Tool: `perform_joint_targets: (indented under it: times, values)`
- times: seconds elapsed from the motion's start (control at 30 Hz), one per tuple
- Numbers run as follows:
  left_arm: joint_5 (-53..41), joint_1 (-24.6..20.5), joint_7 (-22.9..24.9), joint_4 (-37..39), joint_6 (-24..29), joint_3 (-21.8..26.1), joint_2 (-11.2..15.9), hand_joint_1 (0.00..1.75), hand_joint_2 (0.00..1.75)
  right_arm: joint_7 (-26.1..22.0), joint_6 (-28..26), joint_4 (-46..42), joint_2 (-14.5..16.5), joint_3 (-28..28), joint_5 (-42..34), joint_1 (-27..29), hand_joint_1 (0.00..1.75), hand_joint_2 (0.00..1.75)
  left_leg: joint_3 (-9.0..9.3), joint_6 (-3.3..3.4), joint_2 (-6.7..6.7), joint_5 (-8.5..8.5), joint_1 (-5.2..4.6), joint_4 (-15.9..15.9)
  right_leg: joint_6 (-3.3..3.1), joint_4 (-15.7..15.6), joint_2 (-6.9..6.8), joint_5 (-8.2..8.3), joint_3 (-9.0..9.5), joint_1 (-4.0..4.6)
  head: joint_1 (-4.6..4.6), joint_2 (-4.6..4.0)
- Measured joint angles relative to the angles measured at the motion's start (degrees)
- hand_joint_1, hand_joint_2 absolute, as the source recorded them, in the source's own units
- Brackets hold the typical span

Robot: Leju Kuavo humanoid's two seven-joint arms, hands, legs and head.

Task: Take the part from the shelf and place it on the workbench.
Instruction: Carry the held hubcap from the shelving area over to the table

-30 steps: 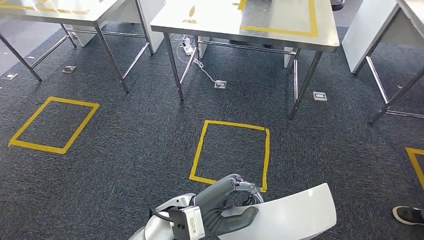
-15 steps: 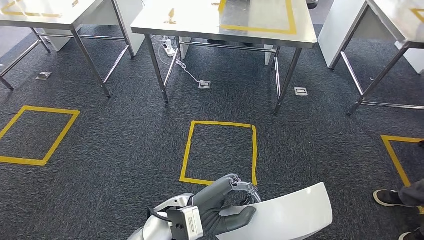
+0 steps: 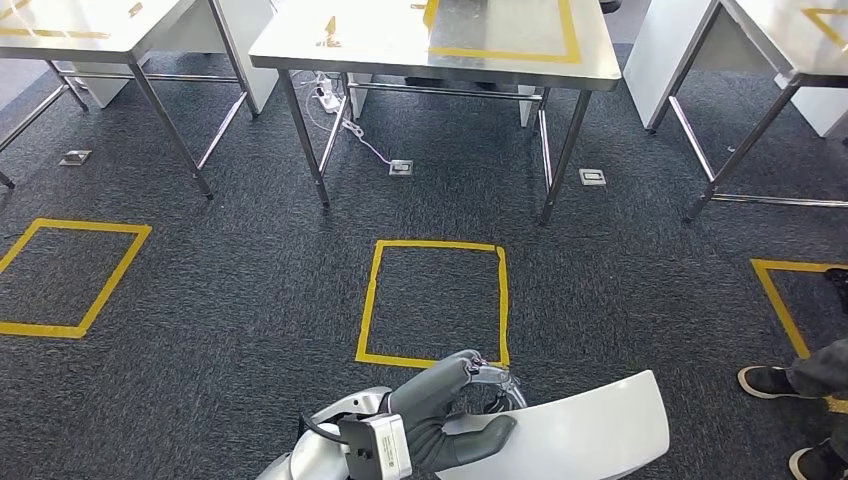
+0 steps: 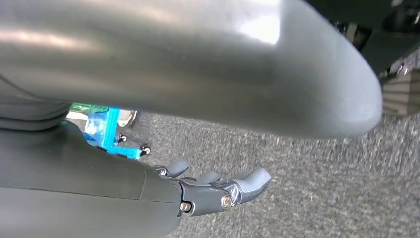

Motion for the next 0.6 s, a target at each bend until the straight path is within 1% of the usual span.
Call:
perform_joint_targets:
  times: [0.1,0.27,0.37,0.47,0.5,0.53,0.57,0.6]
  values:
    - [-1.7,-0.3,0.6,0.3,1.6,0.0,0.0,1.75,1.75,0.0,0.0,0.0,0.0,0.0,0.0,0.0,0.00,0.00,0.08,-0.53,-0.03,0.33,0.09,-0.3,-0.29,0.0,-0.01,0.04,-0.08,0.10,-0.03,0.00]
    - [-5.4,-0.8,2.6,1.8,4.8,0.0,0.0,1.75,1.75,-0.6,0.0,0.0,0.0,-0.1,0.5,0.1,0.00,0.00,0.06,-0.51,-0.06,0.28,-0.05,-0.3,-0.30,0.0,-0.02,0.05,-0.08,-0.08,-0.04,0.00]
    - [-7.1,-1.1,2.7,2.8,4.9,0.0,0.0,1.75,1.75,-0.9,0.0,0.0,0.0,-0.1,0.6,0.0,0.00,0.00,-0.02,-0.23,-0.06,0.21,-0.30,-0.3,0.01,-0.2,-0.03,0.18,0.01,-0.29,-0.04,0.00]
    - [-7.8,-1.6,3.0,3.5,4.6,-0.1,-0.1,1.75,1.75,-0.8,0.0,0.0,0.0,-0.1,0.7,0.0,0.00,0.00,0.25,0.66,-0.10,0.17,-0.18,-1.0,0.79,0.7,-0.03,0.91,0.01,-0.39,-0.02,0.00]
    - [-7.8,-1.8,3.2,3.7,4.3,-0.2,-0.2,1.75,1.75,-0.6,0.0,0.0,0.0,-0.1,0.8,0.0,0.00,0.00,0.56,0.96,-0.09,0.18,-0.03,-1.3,1.01,1.6,-0.03,0.65,-0.32,-0.40,0.02,0.00]
    - [-7.8,-1.9,3.4,3.9,3.8,-0.4,-0.3,1.75,1.75,-0.3,0.0,0.0,0.0,-0.1,0.8,0.0,0.00,0.00,0.89,1.15,-0.06,0.26,0.07,-1.4,1.15,3.1,-0.03,-0.37,-1.15,-0.44,0.10,0.00]
    - [-7.7,-2.1,3.5,4.1,3.2,-0.6,-0.4,1.75,1.75,0.1,0.0,0.0,0.0,-0.1,0.8,0.0,0.00,0.00,1.11,1.24,-0.01,0.32,0.15,-1.5,1.29,5.9,-0.02,-1.93,-2.64,-0.45,0.21,0.00]
    - [-7.6,-2.2,3.6,4.3,2.6,-0.9,-0.5,1.75,1.75,0.4,0.0,0.0,0.0,-0.1,0.7,0.0,0.00,0.00,1.16,1.30,0.01,0.29,0.16,-1.4,1.48,9.4,0.00,-3.65,-4.60,-0.44,0.31,0.00]
